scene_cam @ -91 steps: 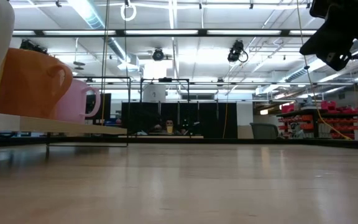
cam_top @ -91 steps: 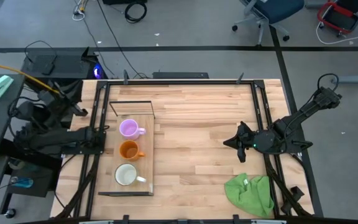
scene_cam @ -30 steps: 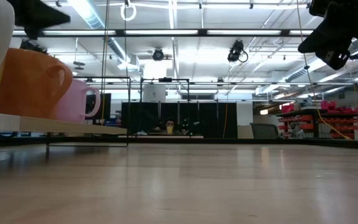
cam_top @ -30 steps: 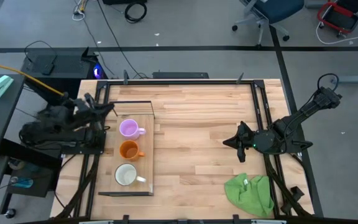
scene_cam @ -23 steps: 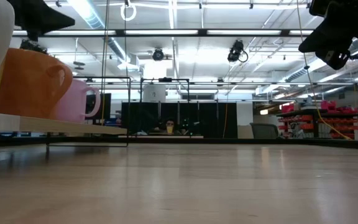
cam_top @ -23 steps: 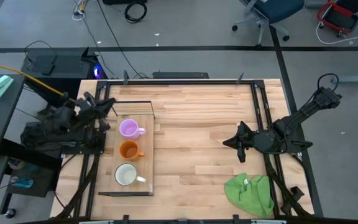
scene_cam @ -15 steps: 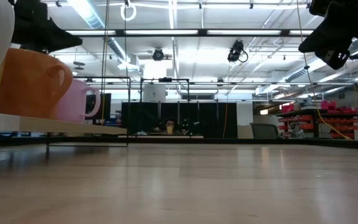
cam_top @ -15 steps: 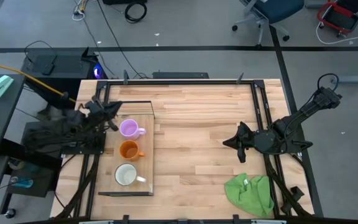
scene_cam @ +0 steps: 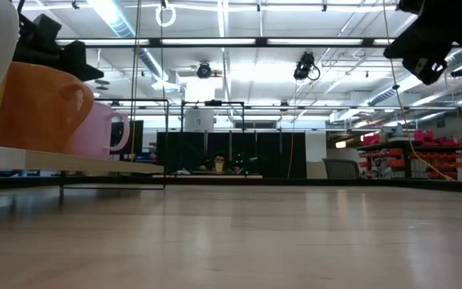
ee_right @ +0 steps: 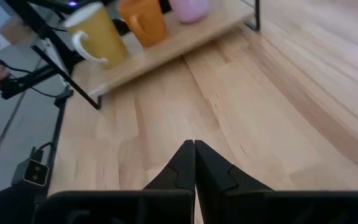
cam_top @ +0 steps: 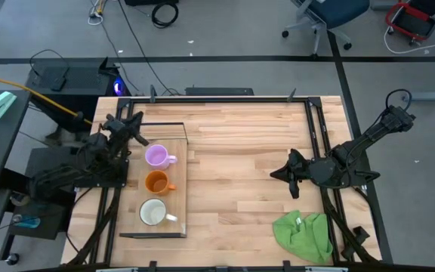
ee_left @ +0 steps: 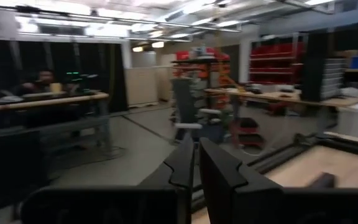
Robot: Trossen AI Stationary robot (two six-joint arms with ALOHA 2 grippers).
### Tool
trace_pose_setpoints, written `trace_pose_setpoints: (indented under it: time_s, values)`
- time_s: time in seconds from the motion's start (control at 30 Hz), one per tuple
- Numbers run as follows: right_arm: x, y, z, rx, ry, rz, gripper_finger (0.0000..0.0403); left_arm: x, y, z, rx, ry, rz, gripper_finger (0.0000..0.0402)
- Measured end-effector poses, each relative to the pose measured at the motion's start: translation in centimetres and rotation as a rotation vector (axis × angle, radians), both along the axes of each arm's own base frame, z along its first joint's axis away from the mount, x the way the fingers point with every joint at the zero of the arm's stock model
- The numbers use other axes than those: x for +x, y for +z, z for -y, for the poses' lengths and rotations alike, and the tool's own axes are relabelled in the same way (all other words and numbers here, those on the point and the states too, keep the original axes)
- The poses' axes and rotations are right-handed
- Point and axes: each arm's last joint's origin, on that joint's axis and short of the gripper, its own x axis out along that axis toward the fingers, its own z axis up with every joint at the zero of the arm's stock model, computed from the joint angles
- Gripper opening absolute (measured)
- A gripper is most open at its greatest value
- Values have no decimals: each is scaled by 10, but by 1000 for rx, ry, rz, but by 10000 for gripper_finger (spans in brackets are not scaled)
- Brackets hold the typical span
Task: Stack small to large cups/mugs on shelf
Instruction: Return to Home Position
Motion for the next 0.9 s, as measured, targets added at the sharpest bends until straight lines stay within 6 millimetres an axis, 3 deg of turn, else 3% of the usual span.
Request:
trace_pose_setpoints:
  time_s: [0.4, 0.9]
  values:
    - [6, 14, -2, -120, 83, 141, 7, -9, 1, -13, 32, 123, -14, 35]
    - [6, 15, -3, -115, 113, 139, 7, -28, -5, -31, 74, 406, 67, 40]
